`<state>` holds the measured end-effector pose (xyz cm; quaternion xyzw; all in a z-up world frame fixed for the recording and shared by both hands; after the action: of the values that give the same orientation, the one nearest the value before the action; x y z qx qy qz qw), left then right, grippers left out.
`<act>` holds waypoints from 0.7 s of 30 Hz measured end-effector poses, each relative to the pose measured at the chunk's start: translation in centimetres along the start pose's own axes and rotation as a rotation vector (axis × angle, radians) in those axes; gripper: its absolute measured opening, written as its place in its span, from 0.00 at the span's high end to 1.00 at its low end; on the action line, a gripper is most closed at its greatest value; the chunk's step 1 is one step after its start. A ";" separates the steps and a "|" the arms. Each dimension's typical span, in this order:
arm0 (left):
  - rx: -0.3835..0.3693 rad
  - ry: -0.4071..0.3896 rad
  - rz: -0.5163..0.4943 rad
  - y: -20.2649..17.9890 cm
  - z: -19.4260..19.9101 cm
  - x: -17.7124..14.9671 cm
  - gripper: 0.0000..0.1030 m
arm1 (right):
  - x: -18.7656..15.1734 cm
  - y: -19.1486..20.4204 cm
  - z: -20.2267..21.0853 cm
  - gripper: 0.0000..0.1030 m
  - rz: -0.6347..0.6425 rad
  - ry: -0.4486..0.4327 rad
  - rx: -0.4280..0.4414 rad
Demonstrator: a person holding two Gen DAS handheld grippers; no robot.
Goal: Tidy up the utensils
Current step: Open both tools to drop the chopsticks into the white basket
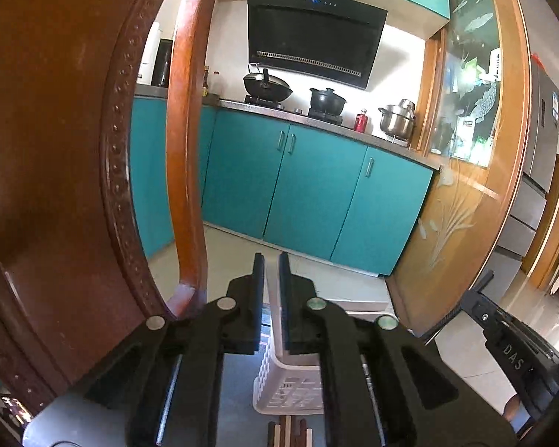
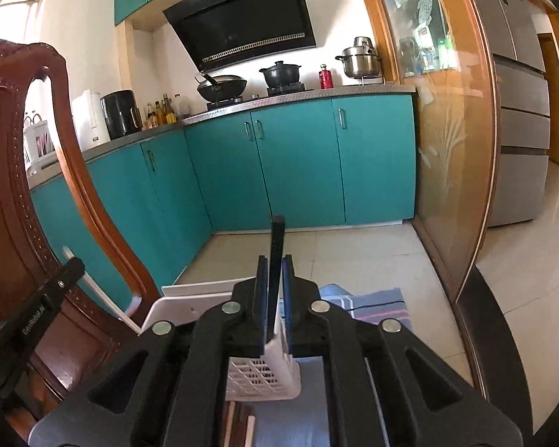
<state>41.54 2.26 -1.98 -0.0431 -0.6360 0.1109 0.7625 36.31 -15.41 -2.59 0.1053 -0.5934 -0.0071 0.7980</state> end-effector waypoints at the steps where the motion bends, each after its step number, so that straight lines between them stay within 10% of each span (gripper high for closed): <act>1: 0.000 -0.004 -0.003 0.1 0.3 0.0 0.84 | 0.1 -0.2 0.2 0.75 -0.001 -0.002 0.001; 4: 0.006 -0.033 -0.029 0.7 2.0 -0.1 0.72 | 0.4 -0.8 1.6 0.60 -0.008 -0.026 0.008; 12: 0.089 -0.030 -0.049 3.3 5.6 -1.4 0.67 | -2.6 -2.7 4.6 0.59 -0.027 -0.045 0.014; 21: 0.125 0.328 -0.099 5.3 3.7 -10.3 0.67 | -20.7 2.3 -1.5 0.59 0.212 0.600 0.129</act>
<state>35.59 4.81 -12.23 0.0182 -0.4963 0.1040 0.8617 31.37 -10.07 -22.20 0.0903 -0.3386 0.1451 0.9253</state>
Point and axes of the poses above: each gripper's, at about its wrist camera, not at the fingertips, and z roughly against the way its jaws point, y to its left, x to its top, the point moved 10 cm from there along -z, roughly the way its jaws point, and after that the axes turned 9 degrees about -y, right-handed, at the moved point
